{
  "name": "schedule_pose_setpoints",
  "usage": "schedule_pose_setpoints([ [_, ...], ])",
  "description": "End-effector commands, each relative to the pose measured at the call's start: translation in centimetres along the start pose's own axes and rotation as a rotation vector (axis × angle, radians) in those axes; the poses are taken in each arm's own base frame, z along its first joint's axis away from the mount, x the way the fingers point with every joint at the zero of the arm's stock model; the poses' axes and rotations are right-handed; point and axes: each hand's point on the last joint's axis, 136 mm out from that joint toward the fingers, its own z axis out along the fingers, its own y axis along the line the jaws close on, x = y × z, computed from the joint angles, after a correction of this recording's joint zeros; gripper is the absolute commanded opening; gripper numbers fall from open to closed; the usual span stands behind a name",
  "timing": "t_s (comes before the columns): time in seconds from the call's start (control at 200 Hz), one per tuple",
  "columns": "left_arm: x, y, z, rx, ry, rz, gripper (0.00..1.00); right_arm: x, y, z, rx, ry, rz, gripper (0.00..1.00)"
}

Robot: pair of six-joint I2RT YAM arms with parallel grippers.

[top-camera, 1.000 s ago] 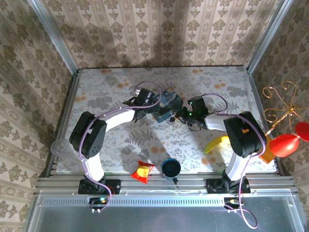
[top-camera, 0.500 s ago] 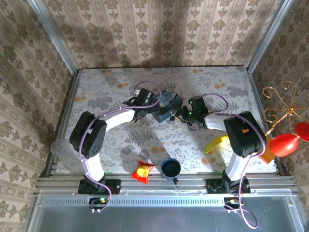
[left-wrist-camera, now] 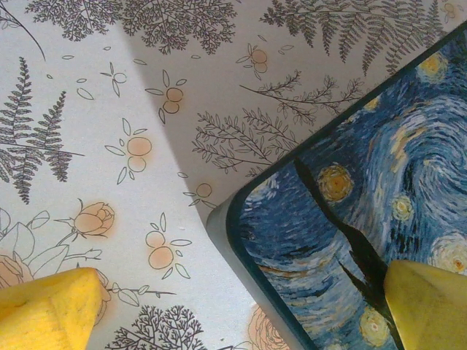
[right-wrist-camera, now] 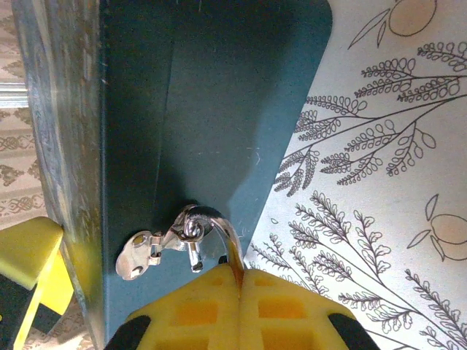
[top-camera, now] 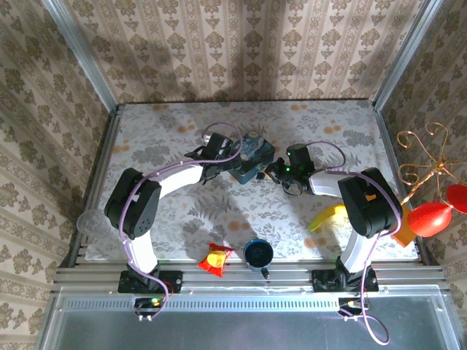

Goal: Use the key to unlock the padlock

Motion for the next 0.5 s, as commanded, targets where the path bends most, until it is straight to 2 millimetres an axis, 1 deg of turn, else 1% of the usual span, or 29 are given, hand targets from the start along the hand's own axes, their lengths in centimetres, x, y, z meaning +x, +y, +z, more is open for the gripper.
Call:
schedule_pose_setpoints([
  [0.0, 5.1, 4.4, 0.6, -0.142, 0.173, 0.065, 1.00, -1.1, 0.8, 0.0, -0.033, -0.063, 0.005, 0.00],
  [0.235, 5.2, 4.6, 0.7, -0.144, 0.176, 0.069, 1.00, -1.4, 0.2, -0.2, -0.014, -0.088, 0.010, 0.00],
  [0.49, 5.2, 4.6, 0.6, -0.147, 0.174, 0.074, 1.00, -1.6, -0.1, 0.1, 0.017, -0.087, -0.008, 0.00],
])
